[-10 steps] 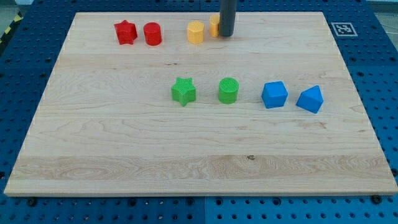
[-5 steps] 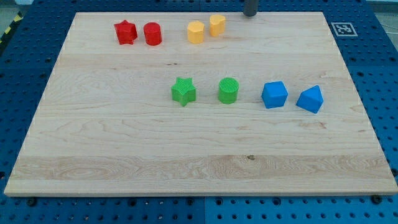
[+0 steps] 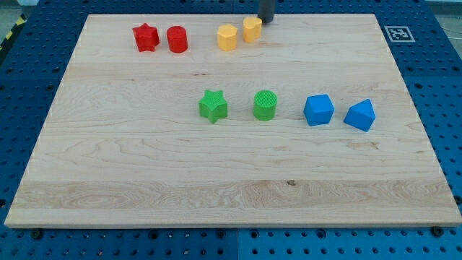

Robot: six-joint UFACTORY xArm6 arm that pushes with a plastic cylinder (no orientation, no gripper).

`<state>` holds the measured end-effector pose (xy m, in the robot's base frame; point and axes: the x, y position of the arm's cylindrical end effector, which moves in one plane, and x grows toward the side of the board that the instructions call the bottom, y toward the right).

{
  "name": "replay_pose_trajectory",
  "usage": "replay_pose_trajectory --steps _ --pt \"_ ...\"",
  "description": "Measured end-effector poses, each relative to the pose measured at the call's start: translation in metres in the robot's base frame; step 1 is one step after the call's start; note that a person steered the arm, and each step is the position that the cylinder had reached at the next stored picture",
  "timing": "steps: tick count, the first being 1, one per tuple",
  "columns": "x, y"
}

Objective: Place yellow heart right to the yellow hexagon to the top center

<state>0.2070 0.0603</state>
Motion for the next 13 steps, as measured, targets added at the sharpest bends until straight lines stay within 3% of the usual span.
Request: replay_pose_trajectory --steps 4,7,9,13 --pt "0.016 -0.018" --pt "0.016 0.042" --pt "0.016 0.047" --pt "0.023 -0.019"
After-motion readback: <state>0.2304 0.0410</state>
